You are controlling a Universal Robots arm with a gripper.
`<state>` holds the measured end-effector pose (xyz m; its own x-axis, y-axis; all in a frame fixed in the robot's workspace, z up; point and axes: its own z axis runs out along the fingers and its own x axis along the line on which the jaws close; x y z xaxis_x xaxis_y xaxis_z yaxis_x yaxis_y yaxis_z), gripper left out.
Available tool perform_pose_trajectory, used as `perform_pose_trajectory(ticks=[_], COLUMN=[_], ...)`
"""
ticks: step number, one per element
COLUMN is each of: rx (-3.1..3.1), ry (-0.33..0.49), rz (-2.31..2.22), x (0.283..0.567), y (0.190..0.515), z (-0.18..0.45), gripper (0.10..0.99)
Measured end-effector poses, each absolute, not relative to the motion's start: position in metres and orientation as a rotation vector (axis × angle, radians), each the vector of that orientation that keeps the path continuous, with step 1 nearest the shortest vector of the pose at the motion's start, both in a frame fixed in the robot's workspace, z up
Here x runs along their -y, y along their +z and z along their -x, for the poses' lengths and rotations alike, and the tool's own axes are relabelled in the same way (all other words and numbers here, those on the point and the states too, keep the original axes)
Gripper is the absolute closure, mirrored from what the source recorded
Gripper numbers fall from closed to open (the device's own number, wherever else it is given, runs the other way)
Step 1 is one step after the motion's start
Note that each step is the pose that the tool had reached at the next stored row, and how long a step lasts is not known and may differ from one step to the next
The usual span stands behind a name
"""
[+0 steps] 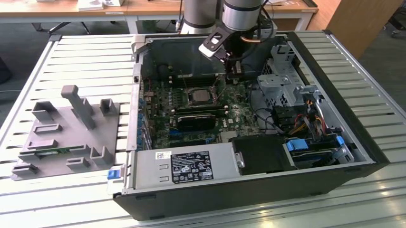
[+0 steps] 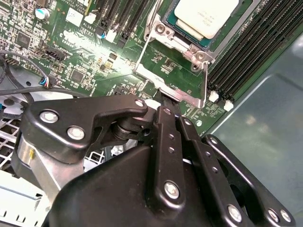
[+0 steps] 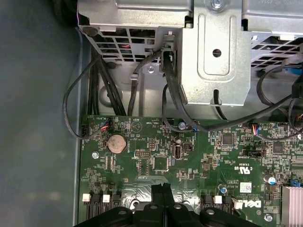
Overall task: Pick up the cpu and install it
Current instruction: 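Close the cpu cover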
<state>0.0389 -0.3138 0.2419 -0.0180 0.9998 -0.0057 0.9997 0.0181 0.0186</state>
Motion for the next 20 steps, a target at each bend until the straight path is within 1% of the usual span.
perform_pose_trajectory(ticks=[20], rx=[-2.229], ry=[0.014], rz=[-2.189], x=[0.3138], y=[0.2407], z=[-0.0322], gripper=[0.980])
